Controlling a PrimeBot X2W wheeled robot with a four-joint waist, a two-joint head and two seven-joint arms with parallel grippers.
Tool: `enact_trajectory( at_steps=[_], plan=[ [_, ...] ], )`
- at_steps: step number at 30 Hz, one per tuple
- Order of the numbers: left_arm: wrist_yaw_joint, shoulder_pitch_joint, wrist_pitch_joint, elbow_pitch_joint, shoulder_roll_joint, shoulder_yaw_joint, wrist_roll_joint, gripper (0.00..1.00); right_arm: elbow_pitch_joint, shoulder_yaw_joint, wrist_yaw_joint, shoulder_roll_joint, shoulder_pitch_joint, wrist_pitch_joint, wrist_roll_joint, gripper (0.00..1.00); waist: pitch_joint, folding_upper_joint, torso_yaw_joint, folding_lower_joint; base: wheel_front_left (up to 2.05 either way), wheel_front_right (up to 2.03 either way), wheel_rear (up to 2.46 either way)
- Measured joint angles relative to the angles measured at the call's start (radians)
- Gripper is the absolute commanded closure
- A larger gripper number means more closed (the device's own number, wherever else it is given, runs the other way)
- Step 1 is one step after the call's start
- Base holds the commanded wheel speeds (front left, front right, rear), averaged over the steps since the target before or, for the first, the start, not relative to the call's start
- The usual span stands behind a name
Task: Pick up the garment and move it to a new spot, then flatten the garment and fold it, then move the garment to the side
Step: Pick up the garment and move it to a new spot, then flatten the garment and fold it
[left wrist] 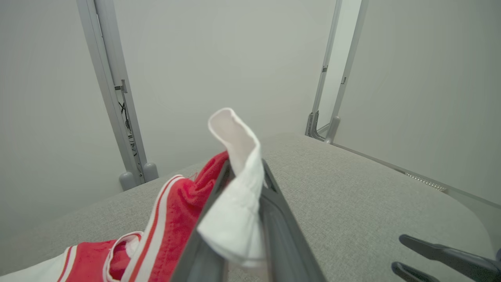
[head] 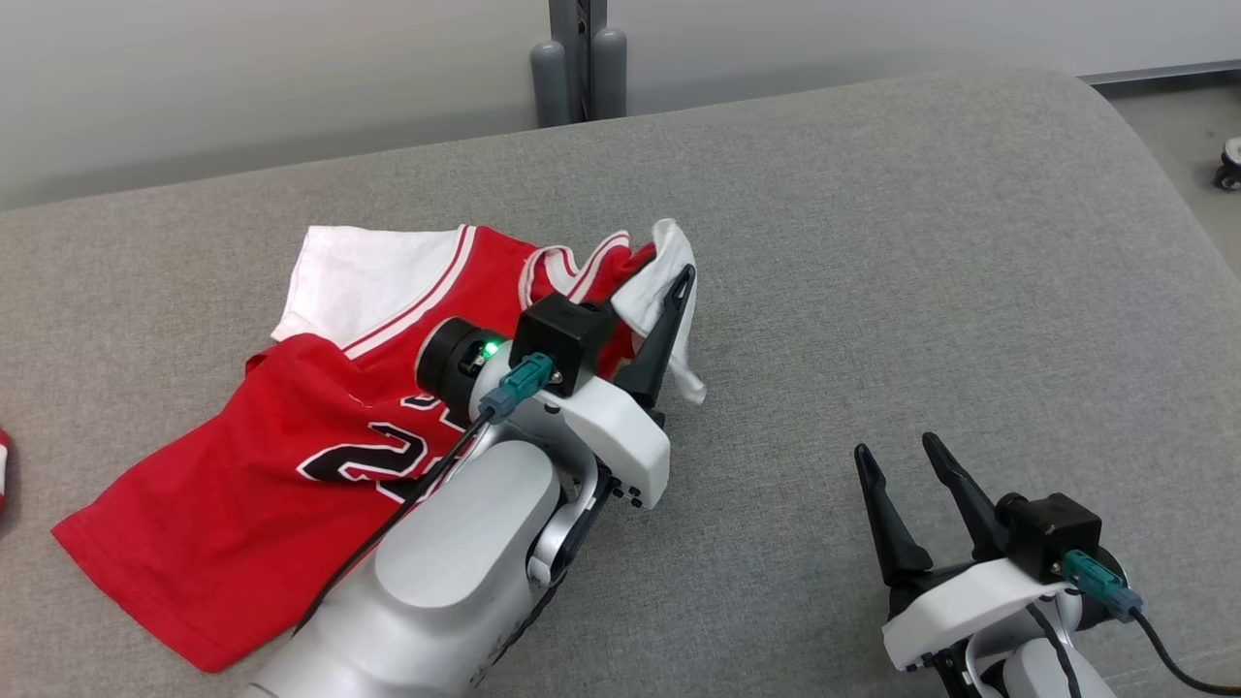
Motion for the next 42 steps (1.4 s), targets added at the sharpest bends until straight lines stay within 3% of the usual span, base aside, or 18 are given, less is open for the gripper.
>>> enact_trajectory(
  at_steps=[7,13,14,19,30,42],
  plan=[
    [0.02,0.116,-0.002,0.037,0.022,0.149,0.09,0.0,0.006,-0.034,0.0,0.001,0.008,0.0,0.002,0.0,-0.036,0.0,0.024,0.0,0.0,0.0,0.0],
    [0.067,0.31,-0.002,-0.051,0.09,0.368,0.185,0.0,0.002,-0.057,0.0,0.001,0.031,0.0,-0.003,0.0,-0.078,0.0,0.052,0.0,0.0,0.0,0.0],
    [0.067,0.31,-0.002,-0.051,0.09,0.368,0.185,0.0,0.002,-0.057,0.0,0.001,0.031,0.0,-0.003,0.0,-0.078,0.0,0.052,0.0,0.0,0.0,0.0],
    [0.085,0.494,-0.003,-0.138,0.1,0.556,0.258,0.0,0.001,-0.067,0.0,0.001,0.056,0.0,-0.008,0.0,-0.114,0.0,0.067,0.0,0.0,0.0,0.0],
    [0.035,0.788,-0.002,-0.26,0.042,0.812,0.408,0.0,0.004,-0.059,0.0,0.001,0.106,0.0,-0.017,0.0,-0.177,0.0,0.082,0.0,0.0,0.0,0.0],
    [-0.029,0.82,-0.002,-0.259,0.003,0.85,0.474,0.0,0.02,-0.054,0.0,0.0,0.111,0.0,-0.025,0.0,-0.168,0.0,0.112,0.0,0.0,0.0,0.0]
  ],
)
